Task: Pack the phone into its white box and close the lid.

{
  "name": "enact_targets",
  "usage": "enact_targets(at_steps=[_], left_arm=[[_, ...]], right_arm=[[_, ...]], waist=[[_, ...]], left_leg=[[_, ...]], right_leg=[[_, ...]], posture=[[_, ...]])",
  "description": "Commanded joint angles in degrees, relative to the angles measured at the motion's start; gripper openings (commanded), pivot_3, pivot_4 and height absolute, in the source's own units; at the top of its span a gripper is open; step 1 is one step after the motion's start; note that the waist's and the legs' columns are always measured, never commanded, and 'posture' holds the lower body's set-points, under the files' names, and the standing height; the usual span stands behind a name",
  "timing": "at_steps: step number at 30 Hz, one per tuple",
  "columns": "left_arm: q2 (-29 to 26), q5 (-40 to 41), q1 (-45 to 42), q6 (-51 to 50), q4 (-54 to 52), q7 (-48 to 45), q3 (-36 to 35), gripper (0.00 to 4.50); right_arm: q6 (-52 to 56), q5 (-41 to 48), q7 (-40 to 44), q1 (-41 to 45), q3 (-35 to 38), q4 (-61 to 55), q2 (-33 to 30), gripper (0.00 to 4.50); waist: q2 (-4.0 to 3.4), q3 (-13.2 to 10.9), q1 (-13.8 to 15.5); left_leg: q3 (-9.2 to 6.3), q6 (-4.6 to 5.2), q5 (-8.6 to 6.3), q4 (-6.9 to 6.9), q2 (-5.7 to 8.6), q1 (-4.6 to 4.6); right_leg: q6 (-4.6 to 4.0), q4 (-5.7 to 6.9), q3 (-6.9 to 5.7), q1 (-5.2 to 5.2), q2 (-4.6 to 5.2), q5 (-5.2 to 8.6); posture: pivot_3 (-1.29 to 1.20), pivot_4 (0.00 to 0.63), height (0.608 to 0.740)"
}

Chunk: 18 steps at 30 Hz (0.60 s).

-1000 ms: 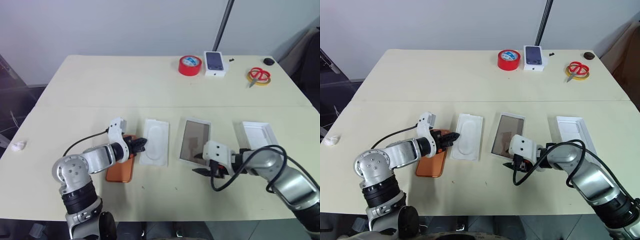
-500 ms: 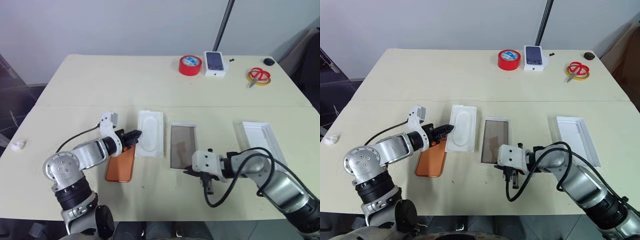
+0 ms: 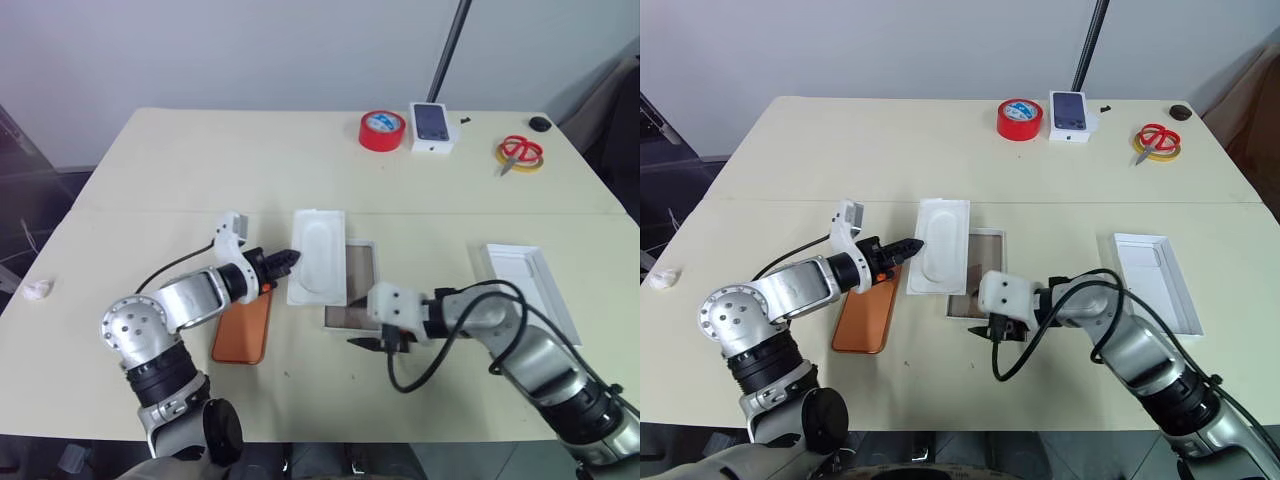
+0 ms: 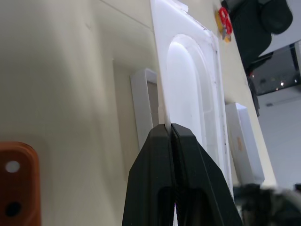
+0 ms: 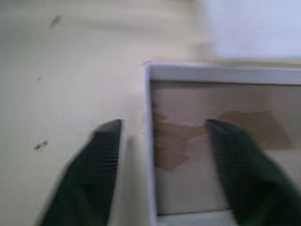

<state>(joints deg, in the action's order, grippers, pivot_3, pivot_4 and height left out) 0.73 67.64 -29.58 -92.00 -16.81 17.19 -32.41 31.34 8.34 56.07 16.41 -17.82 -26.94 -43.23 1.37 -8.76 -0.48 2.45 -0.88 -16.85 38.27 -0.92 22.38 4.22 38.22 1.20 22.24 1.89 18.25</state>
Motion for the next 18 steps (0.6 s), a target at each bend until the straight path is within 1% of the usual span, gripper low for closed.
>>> enact_targets(at_steps=[1,5,9,14,17,18], left_arm=[[2.6,2.6,-0.9,-0.5,-0.6,3.9,1.9,0.00],[5.4,1.7,-1.5,-0.5,0.5,7.3,2.3,0.00],[7.0,1.3,-1.7,-0.5,1.9,9.1,3.2,0.00],[8.5,1.4,-1.8,-0.5,3.2,9.2,4.0,0.00],[8.3,1.4,-1.6,-0.5,3.1,9.2,4.2,0.98],[8.0,1.7,-1.5,-0.5,3.1,9.1,4.2,1.38]], right_arm=[[2.2,3.9,1.8,-1.3,6.2,-4.4,-3.6,2.83],[2.6,5.5,2.4,-4.1,10.3,-5.4,-7.2,2.83],[2.0,5.3,1.5,-5.1,12.3,-4.6,-8.2,2.83],[1.3,4.4,0.5,-4.6,13.5,-2.8,-8.4,2.83],[0.7,3.6,0.0,-4.1,13.7,-1.6,-8.7,2.87],[0.5,3.3,-0.2,-3.8,13.7,-1.0,-8.7,2.87]], waist=[[0.00,0.0,0.0],[0.04,0.0,0.0],[0.03,0.0,-0.2],[0.05,0.0,0.0],[0.06,0.0,0.0],[0.06,0.0,0.0]], left_leg=[[0.00,0.00,0.00,0.00,0.00,0.00],[0.00,0.02,-0.01,-0.03,0.00,0.01],[0.00,0.01,0.00,-0.03,0.00,0.00],[0.00,0.00,0.02,-0.01,0.00,0.00],[0.00,-0.03,0.03,-0.01,0.00,0.00],[0.00,-0.07,0.05,-0.01,0.00,0.00]], right_leg=[[0.00,0.00,0.00,0.01,0.00,0.00],[0.00,-0.02,-0.01,0.00,-0.01,0.00],[0.00,0.01,0.00,0.01,-0.05,0.00],[-0.01,0.00,0.00,-0.01,-0.06,0.00],[-0.01,-0.01,0.00,-0.01,-0.06,0.00],[-0.01,-0.01,0.00,-0.01,-0.07,0.00]], posture=[[0.00,0.150,0.740],[0.00,0.150,0.740],[0.00,0.150,0.740],[0.00,0.150,0.740],[0.00,0.150,0.740],[0.00,0.150,0.740]])
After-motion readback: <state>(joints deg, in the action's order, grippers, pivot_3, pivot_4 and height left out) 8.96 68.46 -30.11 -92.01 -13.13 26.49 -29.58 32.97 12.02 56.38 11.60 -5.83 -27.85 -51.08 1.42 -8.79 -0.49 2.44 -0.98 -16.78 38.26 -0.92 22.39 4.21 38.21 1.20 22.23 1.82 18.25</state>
